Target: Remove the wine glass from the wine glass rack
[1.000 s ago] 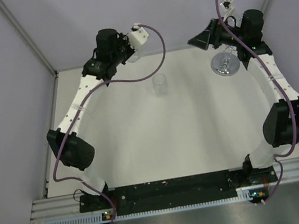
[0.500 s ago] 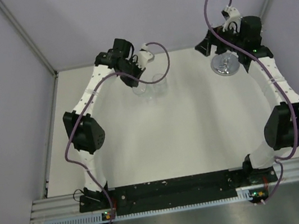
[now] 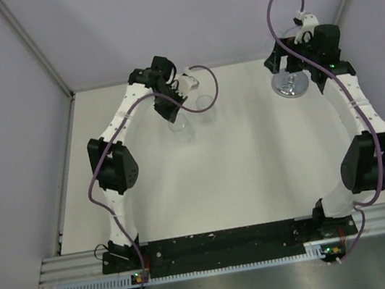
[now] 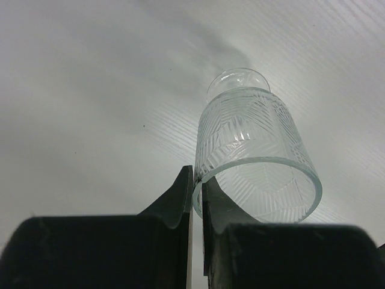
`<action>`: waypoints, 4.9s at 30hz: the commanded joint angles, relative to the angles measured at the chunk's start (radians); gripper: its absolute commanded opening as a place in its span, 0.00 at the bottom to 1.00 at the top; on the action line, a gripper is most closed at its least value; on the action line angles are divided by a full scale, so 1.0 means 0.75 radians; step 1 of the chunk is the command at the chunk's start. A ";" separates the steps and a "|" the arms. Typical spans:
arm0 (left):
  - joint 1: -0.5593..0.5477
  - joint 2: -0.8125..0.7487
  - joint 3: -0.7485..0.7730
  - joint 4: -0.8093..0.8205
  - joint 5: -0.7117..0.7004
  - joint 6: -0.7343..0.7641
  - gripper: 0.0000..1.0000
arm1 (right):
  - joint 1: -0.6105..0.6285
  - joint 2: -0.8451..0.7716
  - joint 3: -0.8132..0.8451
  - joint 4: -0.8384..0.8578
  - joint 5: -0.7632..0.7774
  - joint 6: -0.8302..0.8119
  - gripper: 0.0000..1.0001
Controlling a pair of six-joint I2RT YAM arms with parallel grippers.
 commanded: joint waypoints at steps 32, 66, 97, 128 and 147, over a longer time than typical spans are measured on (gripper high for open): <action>0.006 -0.052 0.028 0.024 0.065 -0.053 0.64 | -0.281 -0.023 0.088 -0.135 0.095 -0.018 0.80; 0.104 -0.402 -0.398 0.826 0.370 -0.278 0.73 | -0.068 -0.043 -0.237 0.197 0.482 -0.139 0.97; 0.082 -0.602 -0.662 1.481 0.319 -0.364 0.86 | -0.037 -0.193 -0.634 0.560 0.316 -0.264 0.99; -0.002 -0.547 -0.551 1.340 0.280 -0.291 0.84 | 0.083 0.202 -0.536 1.111 0.621 -0.161 0.60; -0.033 -0.553 -0.566 1.338 0.280 -0.276 0.84 | 0.090 0.063 -0.710 1.227 0.377 -0.265 0.00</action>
